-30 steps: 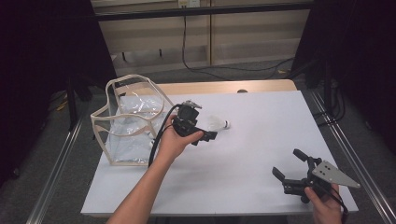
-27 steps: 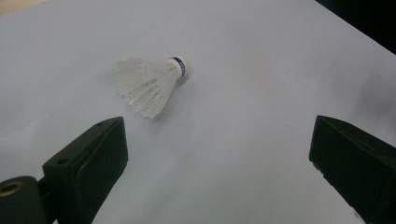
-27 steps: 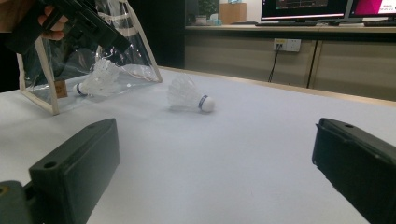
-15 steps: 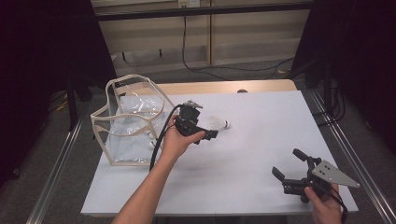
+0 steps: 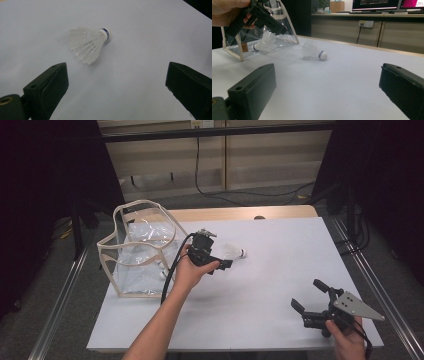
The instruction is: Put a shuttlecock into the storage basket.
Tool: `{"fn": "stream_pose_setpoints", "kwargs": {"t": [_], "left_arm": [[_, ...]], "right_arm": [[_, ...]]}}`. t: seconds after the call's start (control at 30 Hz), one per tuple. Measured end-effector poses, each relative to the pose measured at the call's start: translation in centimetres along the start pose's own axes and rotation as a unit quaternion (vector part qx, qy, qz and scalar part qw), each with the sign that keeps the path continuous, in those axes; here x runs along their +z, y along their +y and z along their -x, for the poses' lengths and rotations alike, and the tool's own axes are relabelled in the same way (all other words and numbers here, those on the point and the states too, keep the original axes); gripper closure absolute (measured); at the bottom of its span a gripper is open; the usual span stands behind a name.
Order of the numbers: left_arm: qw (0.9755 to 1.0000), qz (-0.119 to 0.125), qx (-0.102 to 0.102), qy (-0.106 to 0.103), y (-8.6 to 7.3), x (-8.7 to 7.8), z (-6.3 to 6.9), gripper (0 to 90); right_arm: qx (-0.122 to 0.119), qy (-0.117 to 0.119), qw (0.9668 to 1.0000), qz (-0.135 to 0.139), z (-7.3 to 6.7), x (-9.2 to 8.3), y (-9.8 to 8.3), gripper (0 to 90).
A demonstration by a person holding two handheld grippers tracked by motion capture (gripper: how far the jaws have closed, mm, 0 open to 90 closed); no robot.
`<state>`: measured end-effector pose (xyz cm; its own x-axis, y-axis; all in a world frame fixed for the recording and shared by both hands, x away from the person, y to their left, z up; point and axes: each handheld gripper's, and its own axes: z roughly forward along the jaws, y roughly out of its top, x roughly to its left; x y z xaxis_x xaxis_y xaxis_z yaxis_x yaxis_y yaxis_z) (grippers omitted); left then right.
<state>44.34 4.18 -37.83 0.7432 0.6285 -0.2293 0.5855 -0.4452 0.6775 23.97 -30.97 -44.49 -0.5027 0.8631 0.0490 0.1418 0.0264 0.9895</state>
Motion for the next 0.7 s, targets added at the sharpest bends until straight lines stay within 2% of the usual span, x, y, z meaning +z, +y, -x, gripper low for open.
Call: {"fn": "stream_pose_setpoints", "kwargs": {"t": [0.17,0.7], "left_arm": [[1.0000,-0.002,0.005,0.005,0.0,0.3,0.0,4.9],[1.0000,-0.001,0.003,0.001,-0.3,1.8,-0.2,5.8]], "right_arm": [[0.000,0.000,1.0000,0.001,0.0,0.0,0.0,0.7],[-0.002,-0.001,1.0000,-0.001,0.0,0.0,0.0,0.7]]}}
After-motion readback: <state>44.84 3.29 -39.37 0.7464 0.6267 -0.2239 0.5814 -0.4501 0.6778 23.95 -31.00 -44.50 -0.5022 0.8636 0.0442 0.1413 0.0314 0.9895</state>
